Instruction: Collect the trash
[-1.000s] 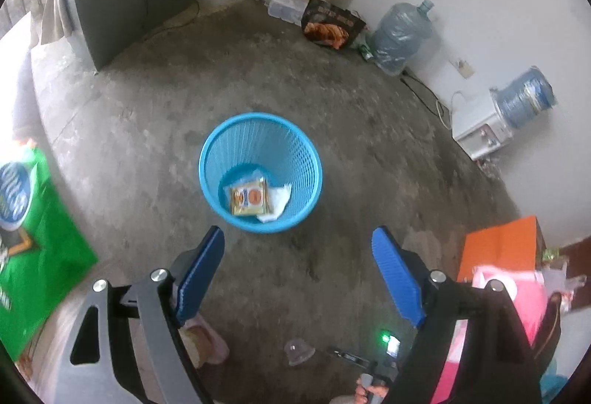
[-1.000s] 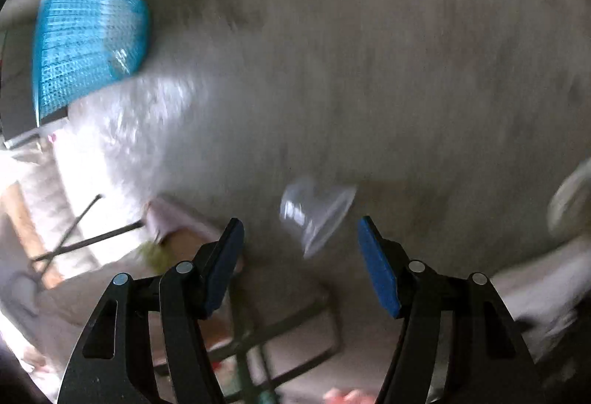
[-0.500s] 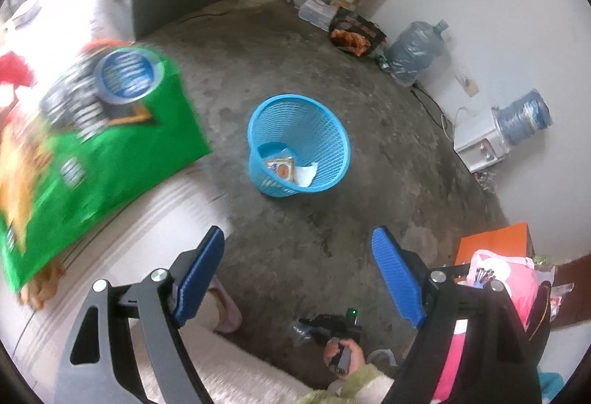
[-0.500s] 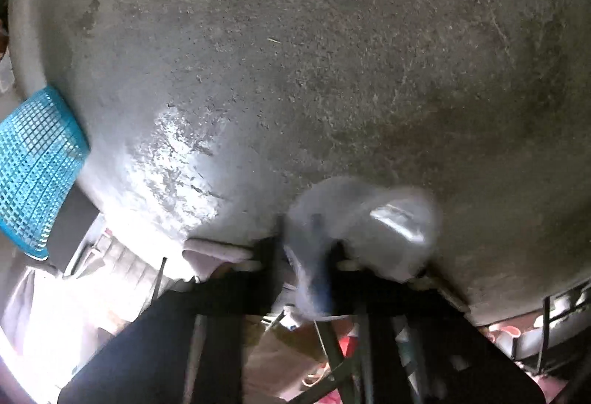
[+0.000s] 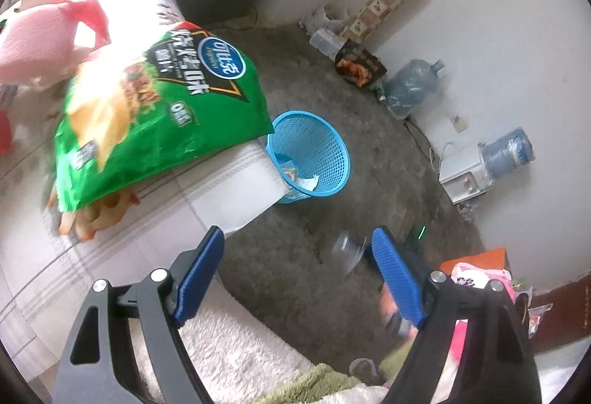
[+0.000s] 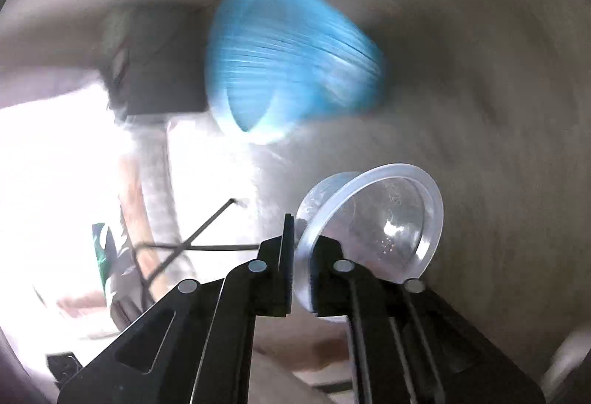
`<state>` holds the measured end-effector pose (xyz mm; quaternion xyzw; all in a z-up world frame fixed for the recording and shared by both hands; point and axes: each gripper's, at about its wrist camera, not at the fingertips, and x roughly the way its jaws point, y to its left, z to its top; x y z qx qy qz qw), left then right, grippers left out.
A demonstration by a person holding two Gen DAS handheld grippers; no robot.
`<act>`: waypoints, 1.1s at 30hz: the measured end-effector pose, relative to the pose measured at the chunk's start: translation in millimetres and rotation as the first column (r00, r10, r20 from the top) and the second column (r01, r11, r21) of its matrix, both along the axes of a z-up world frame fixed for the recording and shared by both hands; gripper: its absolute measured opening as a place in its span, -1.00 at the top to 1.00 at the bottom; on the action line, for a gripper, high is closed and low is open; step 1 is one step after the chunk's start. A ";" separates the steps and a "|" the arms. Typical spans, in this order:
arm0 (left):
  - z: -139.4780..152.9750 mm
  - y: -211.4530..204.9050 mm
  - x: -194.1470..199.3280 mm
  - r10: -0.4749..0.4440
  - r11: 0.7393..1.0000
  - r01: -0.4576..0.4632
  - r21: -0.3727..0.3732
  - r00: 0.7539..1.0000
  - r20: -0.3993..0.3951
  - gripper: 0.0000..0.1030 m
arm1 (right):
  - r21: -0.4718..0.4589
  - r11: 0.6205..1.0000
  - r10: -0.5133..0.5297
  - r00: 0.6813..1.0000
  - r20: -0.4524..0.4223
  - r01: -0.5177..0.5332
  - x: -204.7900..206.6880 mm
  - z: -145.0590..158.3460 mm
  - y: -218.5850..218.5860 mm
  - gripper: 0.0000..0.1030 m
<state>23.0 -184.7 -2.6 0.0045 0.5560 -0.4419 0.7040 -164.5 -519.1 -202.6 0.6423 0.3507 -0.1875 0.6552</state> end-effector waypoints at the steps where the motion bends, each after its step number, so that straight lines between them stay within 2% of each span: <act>1: 0.9 3.6 -0.5 -0.002 1.000 0.002 -0.006 1.000 -0.001 -0.55 | -0.081 0.995 0.054 0.999 0.001 -0.054 28.9 25.1 -12.2 0.76; 2: 2.2 8.7 -0.9 0.001 1.000 -0.001 -0.010 1.000 0.000 -0.55 | -0.138 0.986 0.090 0.996 -0.006 -0.090 51.1 41.3 -21.5 0.59; 3: 3.5 14.1 0.3 0.008 1.000 -0.007 -0.015 1.000 0.004 -0.56 | -0.198 0.972 0.126 0.992 -0.027 -0.129 77.1 56.9 -31.7 0.20; 5: 7.2 27.9 3.5 0.025 0.999 -0.024 -0.024 1.000 0.014 -0.56 | -0.273 0.937 0.199 0.976 -0.091 -0.216 128.8 73.8 -50.9 -0.40; 7: 11.0 41.1 6.3 0.061 0.998 -0.060 -0.035 0.998 0.024 -0.56 | -0.299 0.919 0.212 0.962 -0.172 -0.256 161.1 74.6 -63.9 -0.49; 8: 11.9 47.3 7.1 0.075 0.996 -0.074 -0.040 0.997 0.027 -0.57 | -0.309 0.900 0.243 0.942 -0.231 -0.308 182.1 70.2 -69.6 -0.62; 11: 11.9 70.7 14.7 0.143 0.989 -0.142 -0.051 0.989 0.028 -0.59 | -0.293 0.872 0.263 0.879 -0.397 -0.393 209.6 43.2 -80.1 -0.64; 12: 11.3 79.4 17.4 0.168 0.984 -0.166 -0.055 0.986 0.022 -0.59 | -0.281 0.874 0.258 0.870 -0.420 -0.396 198.0 37.2 -84.0 -0.64; 16: 10.0 104.1 26.3 0.223 0.973 -0.222 -0.057 0.975 0.019 -0.59 | -0.211 0.923 0.224 0.895 -0.386 -0.322 187.1 11.6 -91.8 -0.64; 18: 11.7 114.9 27.1 0.247 0.968 -0.246 -0.052 0.968 0.030 -0.59 | -0.206 0.938 0.190 0.912 -0.365 -0.278 185.1 10.4 -92.0 -0.64; 22: 17.3 137.0 30.4 0.294 0.954 -0.289 -0.083 0.954 0.053 -0.59 | -0.243 0.929 0.196 0.930 -0.312 -0.278 166.5 26.2 -78.2 -0.64; 27: 28.7 165.4 30.3 0.385 0.918 -0.367 -0.148 0.915 0.123 -0.64 | -0.439 0.819 0.268 0.923 -0.275 -0.369 152.1 97.0 -22.3 -0.65; 30: 31.4 179.4 29.3 0.425 0.899 -0.401 -0.175 0.896 0.131 -0.68 | -0.547 0.751 0.286 0.928 -0.237 -0.371 144.1 140.7 10.4 -0.72; 32: 29.9 190.4 30.2 0.447 0.888 -0.423 -0.180 0.887 0.118 -0.73 | -0.627 0.696 0.275 0.937 -0.217 -0.349 138.4 172.0 37.4 -0.84; 33: 29.1 196.1 30.8 0.456 0.884 -0.434 -0.174 0.883 0.114 -0.79 | -0.674 0.657 0.268 0.940 -0.211 -0.338 135.4 189.6 56.3 -0.85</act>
